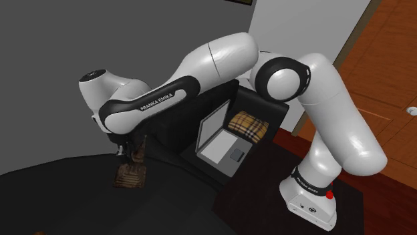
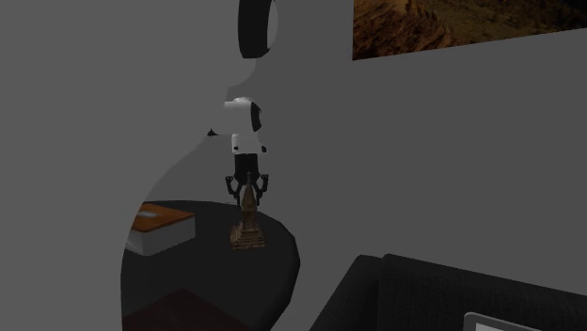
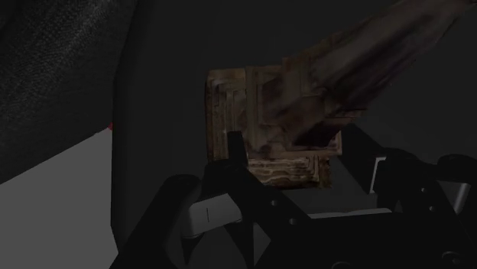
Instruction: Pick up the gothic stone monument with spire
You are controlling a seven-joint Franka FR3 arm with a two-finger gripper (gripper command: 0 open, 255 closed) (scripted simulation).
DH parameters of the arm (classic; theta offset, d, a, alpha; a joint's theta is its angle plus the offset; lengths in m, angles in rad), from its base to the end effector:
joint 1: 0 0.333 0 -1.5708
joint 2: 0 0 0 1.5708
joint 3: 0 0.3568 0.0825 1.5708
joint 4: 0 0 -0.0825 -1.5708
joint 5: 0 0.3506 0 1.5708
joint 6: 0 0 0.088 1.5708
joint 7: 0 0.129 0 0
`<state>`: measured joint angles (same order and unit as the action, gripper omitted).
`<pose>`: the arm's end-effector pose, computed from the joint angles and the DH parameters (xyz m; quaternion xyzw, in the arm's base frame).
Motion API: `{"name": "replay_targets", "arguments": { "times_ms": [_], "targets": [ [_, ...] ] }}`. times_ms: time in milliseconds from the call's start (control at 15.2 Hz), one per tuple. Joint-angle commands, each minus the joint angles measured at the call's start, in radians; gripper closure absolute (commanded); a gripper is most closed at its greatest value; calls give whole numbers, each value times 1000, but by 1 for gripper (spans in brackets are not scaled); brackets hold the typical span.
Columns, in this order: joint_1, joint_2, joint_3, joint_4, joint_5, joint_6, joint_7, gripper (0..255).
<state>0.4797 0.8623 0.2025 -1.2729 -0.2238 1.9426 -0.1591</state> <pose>0.6001 0.4134 0.2485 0.9000 0.4267 -0.0788 0.0426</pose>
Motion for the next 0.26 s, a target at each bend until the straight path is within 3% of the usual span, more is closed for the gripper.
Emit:
{"name": "replay_targets", "arguments": {
  "times_ms": [0, 198],
  "targets": [
    [0, -13, 2, 6, 2, -18, -2, 255],
    [-1, -21, 3, 8, 4, -28, -3, 255]
  ]
}}
